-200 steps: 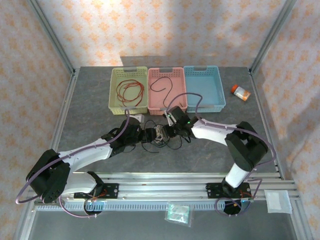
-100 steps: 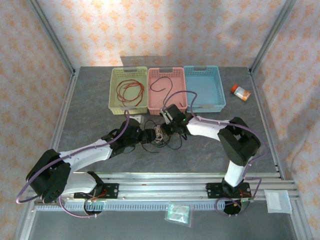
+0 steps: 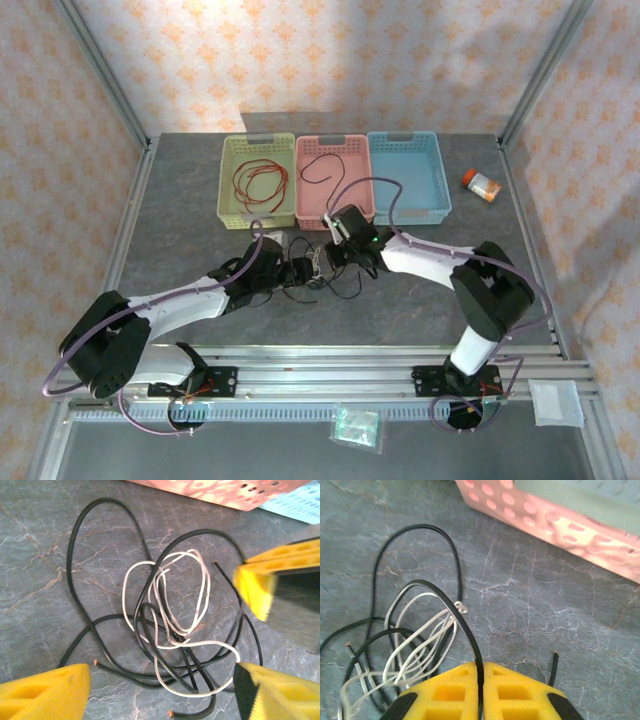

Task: Untangle the cables

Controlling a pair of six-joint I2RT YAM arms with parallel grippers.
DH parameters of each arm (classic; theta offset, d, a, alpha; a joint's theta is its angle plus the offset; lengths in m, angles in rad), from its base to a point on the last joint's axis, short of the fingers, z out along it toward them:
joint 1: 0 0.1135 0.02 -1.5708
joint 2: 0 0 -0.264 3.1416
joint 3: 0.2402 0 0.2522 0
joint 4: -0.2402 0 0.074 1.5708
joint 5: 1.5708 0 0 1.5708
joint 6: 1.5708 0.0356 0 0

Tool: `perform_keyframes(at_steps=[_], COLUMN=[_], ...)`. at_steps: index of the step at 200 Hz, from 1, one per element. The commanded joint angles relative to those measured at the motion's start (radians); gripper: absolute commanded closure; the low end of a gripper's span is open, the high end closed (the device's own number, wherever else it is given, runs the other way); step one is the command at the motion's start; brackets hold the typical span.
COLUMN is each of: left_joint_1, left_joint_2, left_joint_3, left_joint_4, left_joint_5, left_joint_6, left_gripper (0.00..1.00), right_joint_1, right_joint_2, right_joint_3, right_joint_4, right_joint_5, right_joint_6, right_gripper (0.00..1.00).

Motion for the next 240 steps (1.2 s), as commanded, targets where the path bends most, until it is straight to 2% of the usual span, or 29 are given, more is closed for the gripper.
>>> perform_keyframes(at_steps=[1,60,95,175,240], left_joint_1=[-0.005,-0.005,-0.005,-0.006,-0.006], left_joint_2=[0.02,0.066,0.13,0.204,0.23], left_joint_3=[0.028,0.074,0.109,0.119,0.107], left_joint_4=[0.019,0.066,0.078,0.054,0.039], left_joint_5=[-0.04,-0.07,-0.054,-0.1,-0.112], left_joint_6=[-0.014,-0.014,-0.01,-0.047,-0.041], left_gripper=[0.18,0.16,0.16,0.16,0.16], right_joint_1=[-0.005,-0.005,-0.004,-0.002,-0.001], right_joint_2=[-0.066,-0.162,-0.2,-0.326,-0.429], right_joint_3=[-0.016,-0.037,-0.041,-0.006,0.107], right_joint_4=[-0.011,-0.041,-0.049,-0.094,-0.194], right_joint_5=[0.017,-0.047,-0.08,-0.144,-0.111], right_joint_6=[0.022,0.044,0.056,0.089,0.088], right_gripper=[0.94,1.0,1.0,1.0,1.0])
